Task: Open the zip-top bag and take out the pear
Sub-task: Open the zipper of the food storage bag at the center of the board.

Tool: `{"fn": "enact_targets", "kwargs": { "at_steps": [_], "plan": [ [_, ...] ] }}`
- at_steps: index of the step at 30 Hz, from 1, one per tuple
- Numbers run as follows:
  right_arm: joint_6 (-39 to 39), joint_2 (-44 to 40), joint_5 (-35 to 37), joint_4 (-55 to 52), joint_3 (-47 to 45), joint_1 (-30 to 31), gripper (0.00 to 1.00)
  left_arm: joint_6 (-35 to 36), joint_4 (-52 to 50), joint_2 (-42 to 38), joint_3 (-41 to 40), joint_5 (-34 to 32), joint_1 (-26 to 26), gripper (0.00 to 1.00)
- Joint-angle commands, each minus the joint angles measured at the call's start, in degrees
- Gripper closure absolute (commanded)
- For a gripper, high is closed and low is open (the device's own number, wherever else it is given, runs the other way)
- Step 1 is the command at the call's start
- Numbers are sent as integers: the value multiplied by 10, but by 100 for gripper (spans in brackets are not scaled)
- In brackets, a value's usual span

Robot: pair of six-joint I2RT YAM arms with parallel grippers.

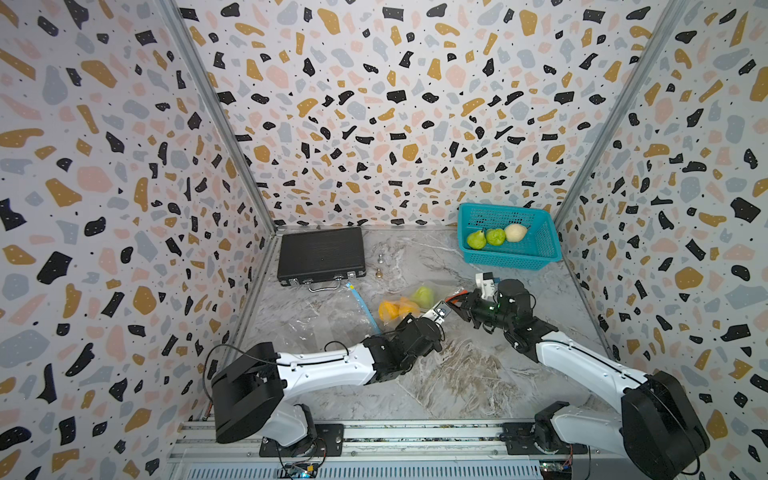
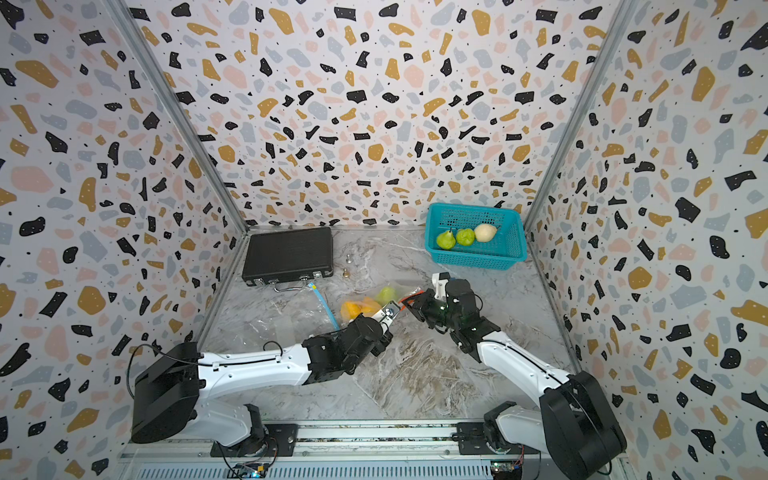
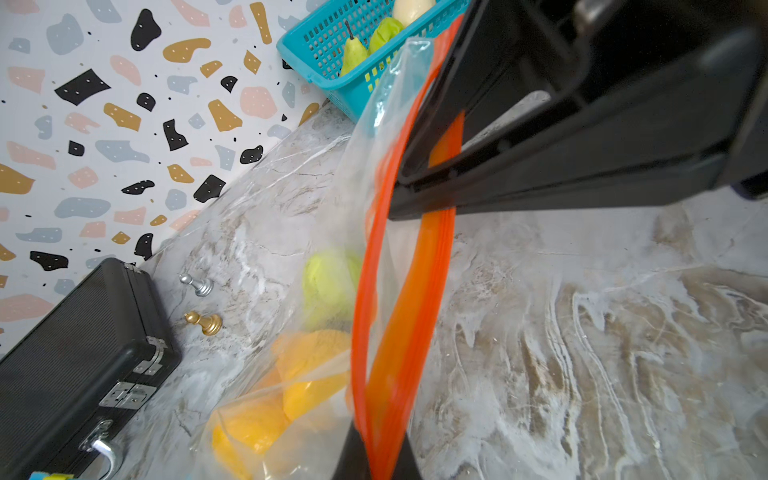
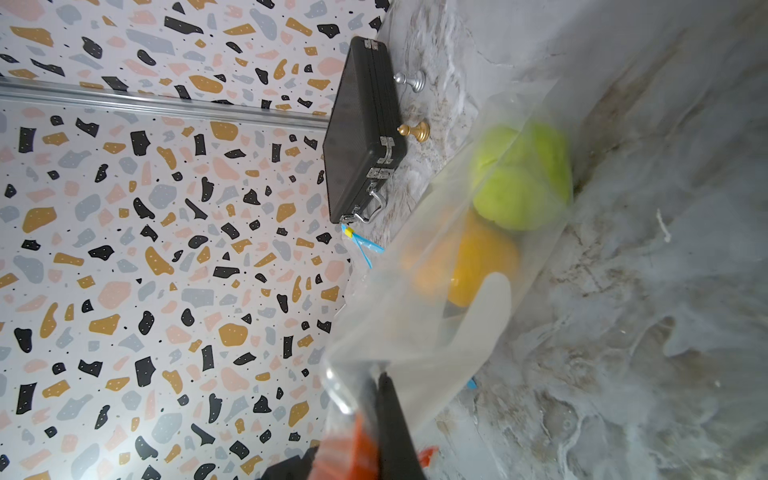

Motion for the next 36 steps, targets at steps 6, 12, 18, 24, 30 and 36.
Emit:
{"fn": "enact_targets", "kwargs": {
  "at_steps": [6, 12, 18, 24, 30, 36],
  "plan": [
    [-65, -44, 0, -94, 12, 0, 100, 2, -97, -153, 2, 114, 2, 2],
    [-103, -59, -12, -133, 18, 0, 100, -1, -174, -185, 55, 290, 75, 1],
    [-129, -67, -22, -161, 25, 0, 100, 42, -229, -114, 118, 407, 86, 1],
    [-135, -61, -33, -158, 25, 0, 100, 65, -255, -56, 145, 457, 90, 1],
    [-135, -64, -45, -152, 27, 0, 100, 45, -254, -12, 163, 406, 112, 9],
    [-136, -73, -56, -149, 18, 0, 100, 24, -212, -8, 149, 378, 136, 16]
  ]
}}
